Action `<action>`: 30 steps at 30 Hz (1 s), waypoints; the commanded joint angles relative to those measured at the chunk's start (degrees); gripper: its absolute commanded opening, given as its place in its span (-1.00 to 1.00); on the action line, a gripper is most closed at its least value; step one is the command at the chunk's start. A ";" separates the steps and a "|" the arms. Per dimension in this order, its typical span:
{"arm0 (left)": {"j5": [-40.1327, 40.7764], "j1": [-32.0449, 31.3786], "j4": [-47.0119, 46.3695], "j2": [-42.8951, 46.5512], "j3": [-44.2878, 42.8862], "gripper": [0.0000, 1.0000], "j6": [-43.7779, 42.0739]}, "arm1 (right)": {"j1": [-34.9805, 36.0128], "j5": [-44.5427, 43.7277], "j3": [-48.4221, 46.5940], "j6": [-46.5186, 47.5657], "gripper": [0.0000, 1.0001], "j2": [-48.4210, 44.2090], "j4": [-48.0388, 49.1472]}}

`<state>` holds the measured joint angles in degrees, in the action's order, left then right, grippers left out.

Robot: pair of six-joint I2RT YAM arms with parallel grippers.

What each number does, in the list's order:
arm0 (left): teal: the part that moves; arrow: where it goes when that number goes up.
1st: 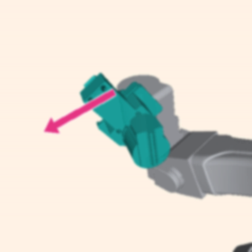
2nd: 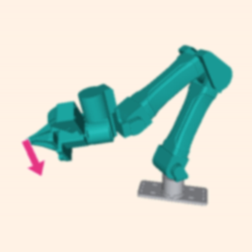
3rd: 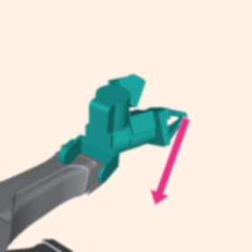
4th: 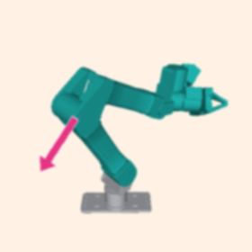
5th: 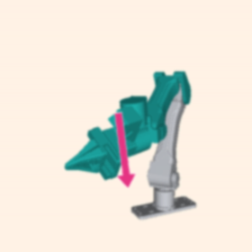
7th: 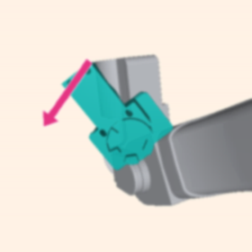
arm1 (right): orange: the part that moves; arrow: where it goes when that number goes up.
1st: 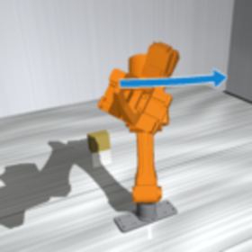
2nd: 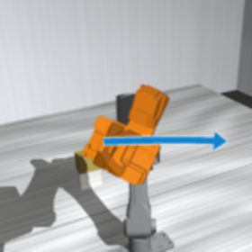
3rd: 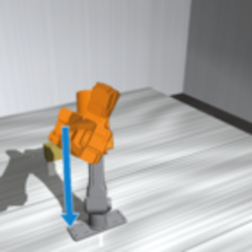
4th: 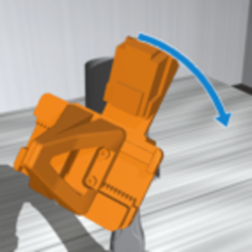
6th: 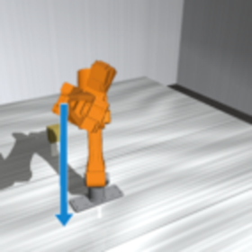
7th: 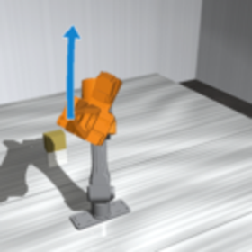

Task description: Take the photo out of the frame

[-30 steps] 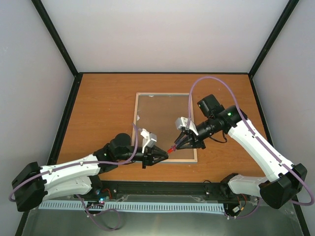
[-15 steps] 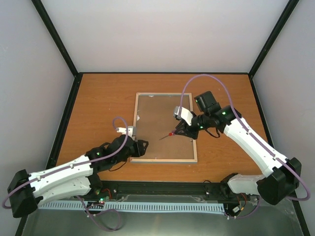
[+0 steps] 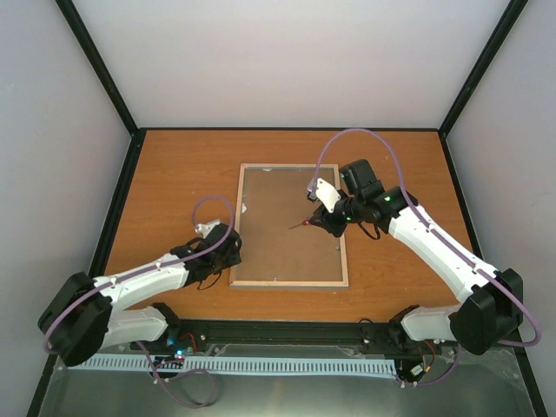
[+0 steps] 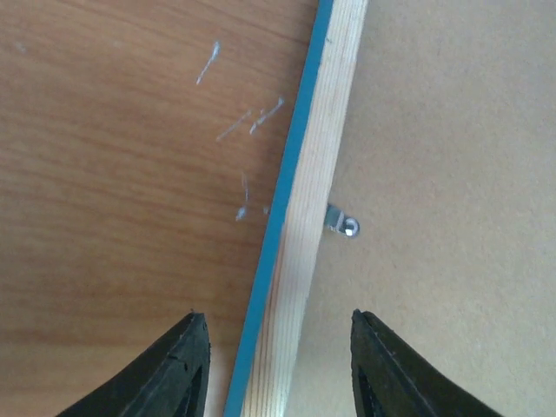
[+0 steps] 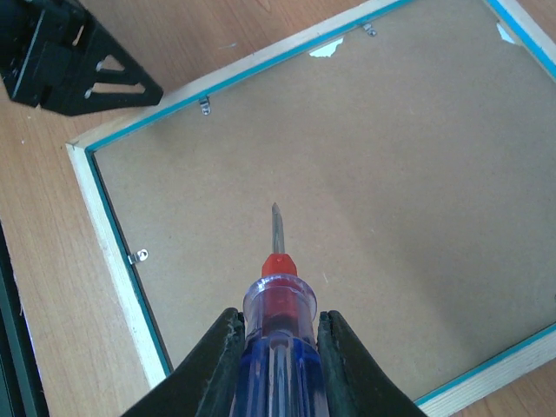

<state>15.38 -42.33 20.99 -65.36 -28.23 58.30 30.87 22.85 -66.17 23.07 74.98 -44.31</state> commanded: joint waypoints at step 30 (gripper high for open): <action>-16.09 0.80 -23.05 -16.80 -0.74 -0.93 -23.08 | 0.06 7.14 2.06 4.57 -0.94 0.12 0.22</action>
<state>4.60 -39.18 0.93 -80.95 -28.82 39.53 30.13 27.18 -62.57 25.58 73.82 -43.07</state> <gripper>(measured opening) 0.182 0.194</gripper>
